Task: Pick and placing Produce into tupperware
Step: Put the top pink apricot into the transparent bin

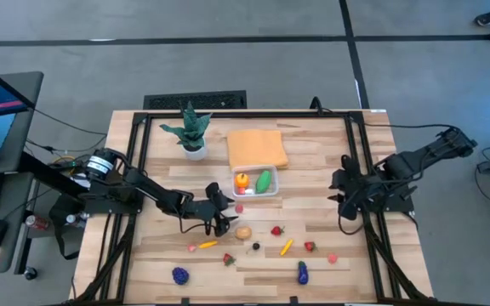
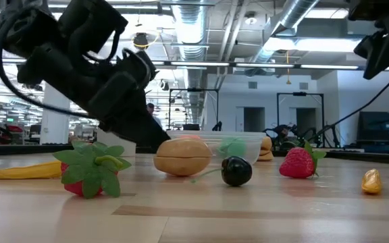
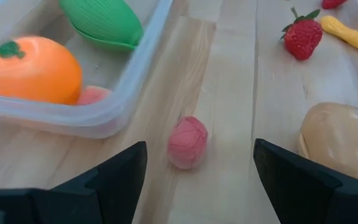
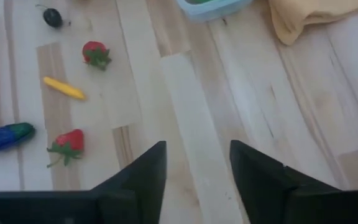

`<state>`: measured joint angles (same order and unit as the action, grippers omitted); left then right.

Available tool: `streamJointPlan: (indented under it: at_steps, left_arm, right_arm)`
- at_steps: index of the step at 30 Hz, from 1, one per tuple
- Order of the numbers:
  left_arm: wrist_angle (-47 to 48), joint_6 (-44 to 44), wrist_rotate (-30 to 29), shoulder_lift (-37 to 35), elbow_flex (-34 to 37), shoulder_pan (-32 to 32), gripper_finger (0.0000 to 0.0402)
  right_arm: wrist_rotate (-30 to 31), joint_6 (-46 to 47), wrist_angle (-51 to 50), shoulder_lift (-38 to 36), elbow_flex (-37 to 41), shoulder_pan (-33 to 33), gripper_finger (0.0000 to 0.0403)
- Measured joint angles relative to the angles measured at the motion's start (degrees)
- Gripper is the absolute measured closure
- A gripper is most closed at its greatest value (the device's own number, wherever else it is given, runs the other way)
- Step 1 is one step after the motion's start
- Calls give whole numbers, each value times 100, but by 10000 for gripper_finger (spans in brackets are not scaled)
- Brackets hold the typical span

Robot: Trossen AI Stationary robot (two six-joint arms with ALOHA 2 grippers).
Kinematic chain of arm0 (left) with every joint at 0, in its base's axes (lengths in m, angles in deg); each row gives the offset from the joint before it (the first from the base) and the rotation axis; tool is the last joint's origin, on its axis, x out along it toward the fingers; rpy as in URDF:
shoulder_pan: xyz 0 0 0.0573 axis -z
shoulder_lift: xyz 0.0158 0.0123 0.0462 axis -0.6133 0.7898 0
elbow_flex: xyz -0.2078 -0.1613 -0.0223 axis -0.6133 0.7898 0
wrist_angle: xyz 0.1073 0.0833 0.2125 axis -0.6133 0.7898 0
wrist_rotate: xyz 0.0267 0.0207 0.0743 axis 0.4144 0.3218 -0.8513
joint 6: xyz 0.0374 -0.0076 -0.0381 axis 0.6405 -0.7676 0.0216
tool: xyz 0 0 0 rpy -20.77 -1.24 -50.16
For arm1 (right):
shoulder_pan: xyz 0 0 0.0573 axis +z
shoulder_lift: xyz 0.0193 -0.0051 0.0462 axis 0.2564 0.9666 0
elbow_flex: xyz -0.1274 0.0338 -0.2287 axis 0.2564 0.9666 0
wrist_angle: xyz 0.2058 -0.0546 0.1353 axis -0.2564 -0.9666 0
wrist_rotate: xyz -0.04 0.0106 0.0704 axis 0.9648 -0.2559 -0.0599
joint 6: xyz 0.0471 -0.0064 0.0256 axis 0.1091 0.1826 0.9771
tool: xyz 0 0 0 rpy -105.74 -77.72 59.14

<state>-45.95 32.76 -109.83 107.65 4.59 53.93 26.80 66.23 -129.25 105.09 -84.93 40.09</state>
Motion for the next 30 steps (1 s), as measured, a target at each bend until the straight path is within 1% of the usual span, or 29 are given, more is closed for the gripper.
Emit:
streamJointPlan:
  at_steps: [2,4,7,9,14,21,24,27,30]
  left_arm:
    - [-161,-2,155,230,-29,-2,116]
    - [-186,-19,258,539,-241,-2,116]
    - [-189,-156,95,775,-480,2,116]
    - [-185,-201,-50,823,-543,8,116]
    - [-181,-3,19,830,-555,-60,116]
    - [-329,43,216,841,-567,-115,116]
    - [-323,82,455,867,-653,-162,116]
    - [-289,158,553,906,-751,-194,125]
    - [-235,191,687,906,-852,-248,146]
  right_arm:
    - [-27,50,-3,88,0,-14,205]
    - [-126,103,2,200,0,-13,182]
    - [-244,280,11,379,0,-12,156]
    - [-320,345,12,456,1,25,149]
    - [-360,401,13,546,0,232,150]
    - [-246,491,28,556,0,365,169]
    - [-142,491,56,556,0,360,178]
    - [-124,493,56,556,1,362,186]
    - [-124,493,64,556,0,362,194]
